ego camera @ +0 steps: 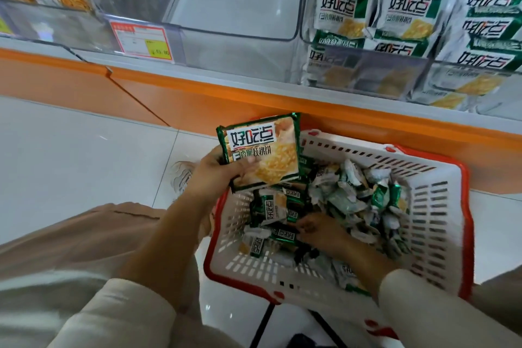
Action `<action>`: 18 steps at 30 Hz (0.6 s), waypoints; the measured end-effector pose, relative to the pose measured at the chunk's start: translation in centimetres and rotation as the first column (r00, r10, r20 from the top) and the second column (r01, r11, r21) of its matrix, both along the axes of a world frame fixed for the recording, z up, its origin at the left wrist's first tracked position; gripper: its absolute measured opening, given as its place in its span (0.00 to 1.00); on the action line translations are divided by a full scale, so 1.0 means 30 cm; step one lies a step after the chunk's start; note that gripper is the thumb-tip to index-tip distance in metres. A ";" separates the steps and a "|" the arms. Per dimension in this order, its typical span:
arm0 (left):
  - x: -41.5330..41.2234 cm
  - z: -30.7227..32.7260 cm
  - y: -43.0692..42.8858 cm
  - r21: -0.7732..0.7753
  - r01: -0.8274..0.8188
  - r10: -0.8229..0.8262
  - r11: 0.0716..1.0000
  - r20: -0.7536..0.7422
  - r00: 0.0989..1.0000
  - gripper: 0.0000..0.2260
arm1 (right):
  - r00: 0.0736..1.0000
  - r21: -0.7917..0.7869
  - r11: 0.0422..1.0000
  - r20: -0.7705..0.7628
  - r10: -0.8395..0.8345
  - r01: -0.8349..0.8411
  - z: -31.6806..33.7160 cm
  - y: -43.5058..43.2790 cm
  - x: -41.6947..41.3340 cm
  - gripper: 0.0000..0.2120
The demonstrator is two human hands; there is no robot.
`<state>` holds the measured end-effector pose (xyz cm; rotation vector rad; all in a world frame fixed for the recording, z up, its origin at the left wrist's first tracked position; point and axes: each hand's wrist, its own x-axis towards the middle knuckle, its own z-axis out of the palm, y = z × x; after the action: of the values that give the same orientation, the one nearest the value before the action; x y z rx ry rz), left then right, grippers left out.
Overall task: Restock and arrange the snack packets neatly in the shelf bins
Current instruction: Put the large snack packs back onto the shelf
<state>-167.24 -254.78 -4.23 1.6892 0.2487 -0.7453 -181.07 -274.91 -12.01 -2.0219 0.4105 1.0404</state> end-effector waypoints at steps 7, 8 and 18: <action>0.035 0.019 0.028 0.010 -0.009 0.009 1.000 0.013 1.000 0.21 | 0.956 -0.287 0.948 0.212 0.204 -0.139 -0.116 0.119 -0.093 0.28; 0.035 0.021 0.027 0.010 -0.008 0.007 1.000 0.011 1.000 0.23 | 0.952 -0.377 0.908 0.160 0.260 -0.185 -0.131 0.120 -0.105 0.29; 0.011 0.040 0.016 0.049 0.037 -0.041 0.998 0.067 0.997 0.15 | 0.969 -0.017 0.970 0.053 -0.242 0.243 -0.058 0.026 -0.068 0.24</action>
<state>-166.91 -254.31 -3.03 1.7654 0.1875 -0.7143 -183.11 -274.13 -13.75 -1.9558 0.6283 0.8361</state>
